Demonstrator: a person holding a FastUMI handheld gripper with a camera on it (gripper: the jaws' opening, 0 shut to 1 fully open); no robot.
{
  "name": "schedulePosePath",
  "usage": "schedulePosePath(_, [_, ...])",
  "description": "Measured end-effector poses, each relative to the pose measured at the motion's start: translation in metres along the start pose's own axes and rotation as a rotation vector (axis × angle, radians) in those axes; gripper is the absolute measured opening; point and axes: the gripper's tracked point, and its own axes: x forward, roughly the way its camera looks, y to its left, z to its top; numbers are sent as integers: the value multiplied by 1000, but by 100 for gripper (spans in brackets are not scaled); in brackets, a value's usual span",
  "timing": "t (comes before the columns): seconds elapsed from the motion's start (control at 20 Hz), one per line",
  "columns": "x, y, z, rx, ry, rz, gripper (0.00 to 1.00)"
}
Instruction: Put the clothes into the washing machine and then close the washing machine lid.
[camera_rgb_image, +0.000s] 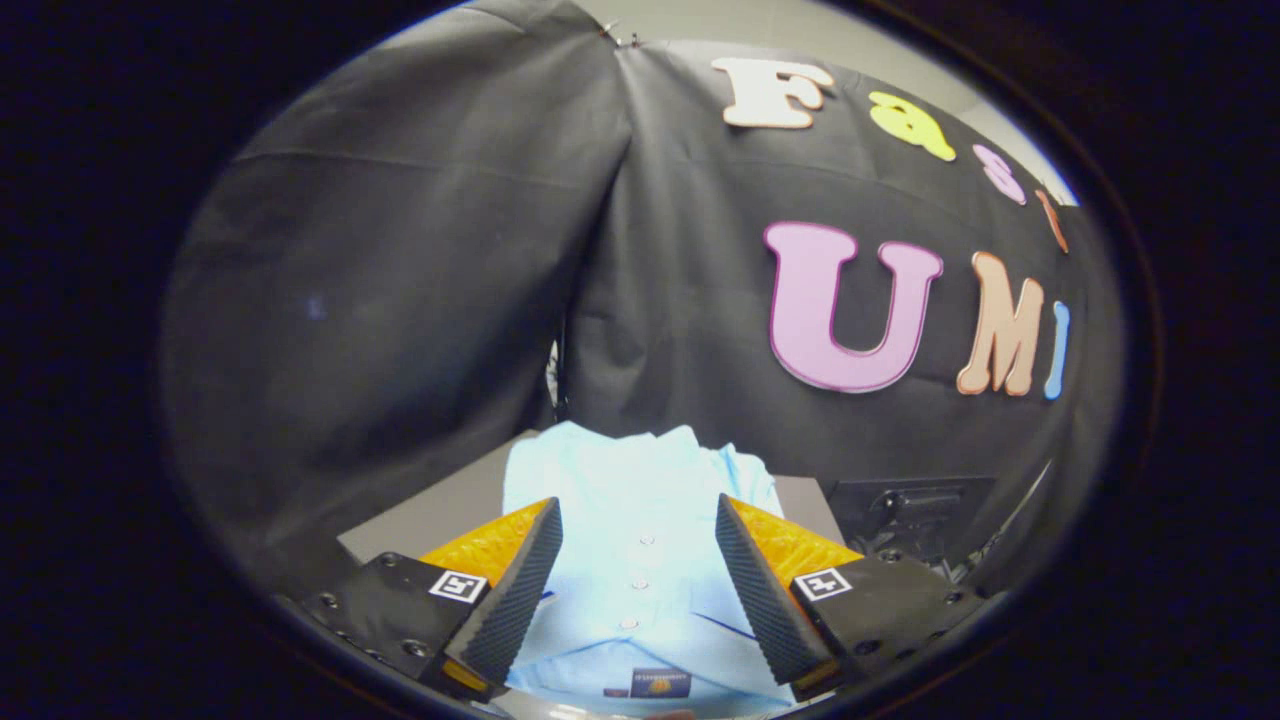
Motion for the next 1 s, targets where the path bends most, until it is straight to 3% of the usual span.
schedulePosePath(0.1, [25, -5, -5, 45, 44, -10, 96])
schedulePosePath(0.25, [49, 15, -39, 134, 223, 77, 96])
schedulePosePath(0.5, [64, 8, -62, 88, 337, 31, 95])
schedulePosePath(0.55, [65, 7, -55, 71, 315, 26, 84])
schedulePosePath(0.8, [55, 21, -60, 13, 288, 188, 25])
schedulePosePath(0.95, [31, 13, -64, 131, 315, 239, 7])
schedulePosePath(1.0, [21, 7, -65, 155, 321, 247, 7])
